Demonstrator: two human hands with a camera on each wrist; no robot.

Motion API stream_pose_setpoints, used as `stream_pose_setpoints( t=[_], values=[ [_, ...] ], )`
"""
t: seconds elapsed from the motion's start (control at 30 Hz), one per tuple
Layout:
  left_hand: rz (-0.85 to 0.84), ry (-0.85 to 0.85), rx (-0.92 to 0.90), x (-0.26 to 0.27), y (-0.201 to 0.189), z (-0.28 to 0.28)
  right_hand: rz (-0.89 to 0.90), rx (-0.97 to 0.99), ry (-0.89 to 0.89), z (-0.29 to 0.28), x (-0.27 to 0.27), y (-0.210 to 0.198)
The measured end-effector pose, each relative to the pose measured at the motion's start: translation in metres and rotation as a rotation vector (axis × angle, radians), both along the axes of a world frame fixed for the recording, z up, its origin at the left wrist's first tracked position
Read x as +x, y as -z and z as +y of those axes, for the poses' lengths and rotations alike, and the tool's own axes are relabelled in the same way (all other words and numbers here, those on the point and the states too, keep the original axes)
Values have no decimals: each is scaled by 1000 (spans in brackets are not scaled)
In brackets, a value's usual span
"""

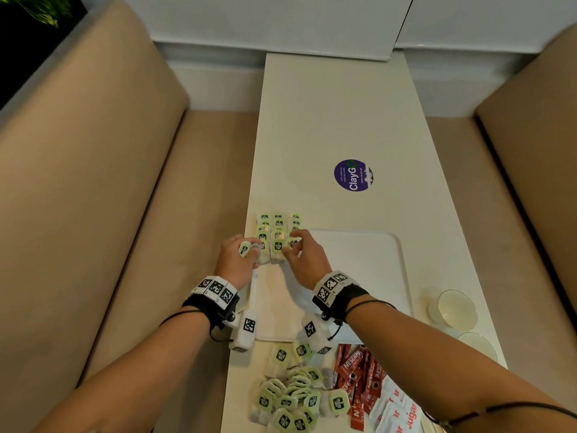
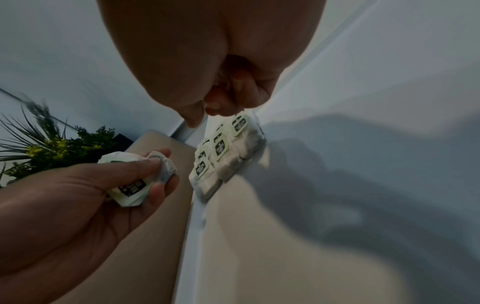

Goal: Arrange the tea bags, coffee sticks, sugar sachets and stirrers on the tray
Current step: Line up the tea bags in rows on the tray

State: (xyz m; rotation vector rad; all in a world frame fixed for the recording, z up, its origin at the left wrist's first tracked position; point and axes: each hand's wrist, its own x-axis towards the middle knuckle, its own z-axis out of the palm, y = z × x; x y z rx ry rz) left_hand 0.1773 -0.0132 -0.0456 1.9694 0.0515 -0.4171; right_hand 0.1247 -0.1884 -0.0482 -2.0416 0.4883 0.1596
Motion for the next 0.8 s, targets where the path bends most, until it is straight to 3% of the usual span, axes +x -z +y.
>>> stream_pose_setpoints(
  t=[0.1,0.23,0.33,0.57,0.8],
  values=[
    [23,0,-2,-1,-2,0,9,-52,-100,3,0,2],
    [56,15,20,-3,2,6,187,-96,-381,14,-5,3],
    [91,10,-5,-5,2,7,261,-135,-484,23,-6,6],
    [163,54,-76,-3,-3,3,262,-146,-517,35,1,7],
    [147,61,-30,0,0,2,258,-231,-372,8,-1,14]
  ],
)
